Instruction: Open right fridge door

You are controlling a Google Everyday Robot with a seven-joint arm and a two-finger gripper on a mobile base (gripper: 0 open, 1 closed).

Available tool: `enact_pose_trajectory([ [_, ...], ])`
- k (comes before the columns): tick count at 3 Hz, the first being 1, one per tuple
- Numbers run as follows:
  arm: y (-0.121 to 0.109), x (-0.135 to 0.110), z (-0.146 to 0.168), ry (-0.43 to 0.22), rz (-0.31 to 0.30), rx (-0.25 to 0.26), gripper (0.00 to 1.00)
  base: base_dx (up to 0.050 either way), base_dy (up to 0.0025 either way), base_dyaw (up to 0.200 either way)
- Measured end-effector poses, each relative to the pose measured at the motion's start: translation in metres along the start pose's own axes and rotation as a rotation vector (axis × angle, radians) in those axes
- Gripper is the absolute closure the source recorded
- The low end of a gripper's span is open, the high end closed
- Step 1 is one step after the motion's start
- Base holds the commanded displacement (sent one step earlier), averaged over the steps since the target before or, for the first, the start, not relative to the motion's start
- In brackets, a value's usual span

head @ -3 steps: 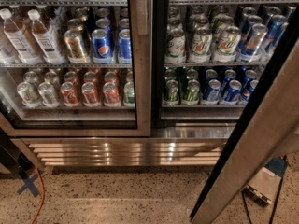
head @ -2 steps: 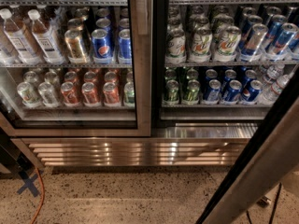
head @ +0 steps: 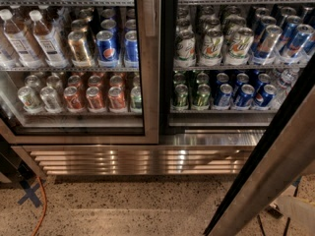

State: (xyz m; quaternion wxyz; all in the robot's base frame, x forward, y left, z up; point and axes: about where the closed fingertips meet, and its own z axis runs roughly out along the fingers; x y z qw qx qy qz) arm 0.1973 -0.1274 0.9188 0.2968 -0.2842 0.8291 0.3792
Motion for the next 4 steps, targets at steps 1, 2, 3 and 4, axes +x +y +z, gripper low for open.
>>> enact_pose_trajectory([
  [1,0.0104,-0.0096,0.0264,-0.047,-0.022,-0.007,0.00,0.000,0.00000,0.000],
  [2,0.0104,-0.0096,0.0264,-0.047,-0.022,-0.006,0.00,0.000,0.00000,0.000],
  [3,0.0150,-0.0073,0.0286,-0.111,-0.002,0.099,0.00,0.000,0.00000,0.000],
  [4,0.0146,-0.0034,0.0226,-0.190,0.029,0.321,0.00,0.000,0.00000,0.000],
])
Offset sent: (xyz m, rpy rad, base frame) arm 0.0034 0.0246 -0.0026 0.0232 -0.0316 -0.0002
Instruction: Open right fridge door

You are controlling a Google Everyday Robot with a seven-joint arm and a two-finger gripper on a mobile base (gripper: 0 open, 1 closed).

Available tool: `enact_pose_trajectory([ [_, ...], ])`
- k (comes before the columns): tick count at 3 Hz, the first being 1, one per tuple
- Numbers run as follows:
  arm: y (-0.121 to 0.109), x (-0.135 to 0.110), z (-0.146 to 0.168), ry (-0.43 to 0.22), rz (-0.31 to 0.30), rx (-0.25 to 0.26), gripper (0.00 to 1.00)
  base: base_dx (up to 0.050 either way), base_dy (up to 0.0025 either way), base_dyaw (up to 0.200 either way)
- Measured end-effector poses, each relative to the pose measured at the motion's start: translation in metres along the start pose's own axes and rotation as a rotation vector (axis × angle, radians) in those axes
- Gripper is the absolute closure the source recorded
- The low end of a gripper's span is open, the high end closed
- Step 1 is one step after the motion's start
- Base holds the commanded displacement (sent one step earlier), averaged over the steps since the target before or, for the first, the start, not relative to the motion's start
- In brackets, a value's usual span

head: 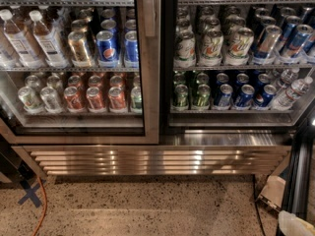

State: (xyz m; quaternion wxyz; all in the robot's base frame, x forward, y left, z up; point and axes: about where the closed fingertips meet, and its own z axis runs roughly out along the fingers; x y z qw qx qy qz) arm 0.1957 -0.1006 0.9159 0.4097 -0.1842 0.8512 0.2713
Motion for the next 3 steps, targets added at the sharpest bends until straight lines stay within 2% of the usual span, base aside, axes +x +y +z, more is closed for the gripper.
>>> enact_pose_trajectory([
  [1,-0.0024,-0.0031,0.0099,-0.014,-0.001,0.080,0.00,0.000,0.00000,0.000],
  [2,-0.0024,-0.0031,0.0100,-0.014,-0.001,0.080,0.00,0.000,0.00000,0.000],
  [3,-0.0046,-0.0074,0.0189,0.012,-0.019,-0.018,0.00,0.000,0.00000,0.000],
])
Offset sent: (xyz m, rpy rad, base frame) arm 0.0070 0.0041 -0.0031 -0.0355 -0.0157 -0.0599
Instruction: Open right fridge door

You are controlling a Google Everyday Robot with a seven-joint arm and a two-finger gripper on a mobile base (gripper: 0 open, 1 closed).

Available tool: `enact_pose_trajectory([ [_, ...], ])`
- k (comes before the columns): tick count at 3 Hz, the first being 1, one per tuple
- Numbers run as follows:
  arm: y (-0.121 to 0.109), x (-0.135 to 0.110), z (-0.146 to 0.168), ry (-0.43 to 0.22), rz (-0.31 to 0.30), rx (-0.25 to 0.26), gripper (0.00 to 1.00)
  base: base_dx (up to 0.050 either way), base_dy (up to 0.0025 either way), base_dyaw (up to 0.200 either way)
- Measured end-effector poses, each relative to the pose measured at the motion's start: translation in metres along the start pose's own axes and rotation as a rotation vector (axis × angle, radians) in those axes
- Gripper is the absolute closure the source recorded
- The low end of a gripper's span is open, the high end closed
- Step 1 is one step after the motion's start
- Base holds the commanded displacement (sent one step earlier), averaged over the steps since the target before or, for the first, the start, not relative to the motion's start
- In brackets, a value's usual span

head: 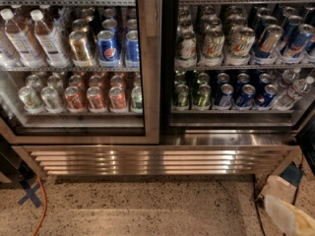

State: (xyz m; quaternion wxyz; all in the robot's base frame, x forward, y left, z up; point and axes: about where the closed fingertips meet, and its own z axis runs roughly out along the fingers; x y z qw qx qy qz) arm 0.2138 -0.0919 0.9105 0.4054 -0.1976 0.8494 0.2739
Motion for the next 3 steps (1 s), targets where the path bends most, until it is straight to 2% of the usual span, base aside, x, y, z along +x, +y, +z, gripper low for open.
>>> enact_pose_trajectory([
  [1,-0.004,-0.014,0.021,0.014,-0.017,-0.135,0.00,0.000,0.00000,0.000],
  [2,-0.007,-0.026,0.036,0.014,-0.047,-0.234,0.00,0.000,0.00000,0.000],
  [3,-0.007,-0.026,0.036,0.014,-0.047,-0.234,0.00,0.000,0.00000,0.000],
])
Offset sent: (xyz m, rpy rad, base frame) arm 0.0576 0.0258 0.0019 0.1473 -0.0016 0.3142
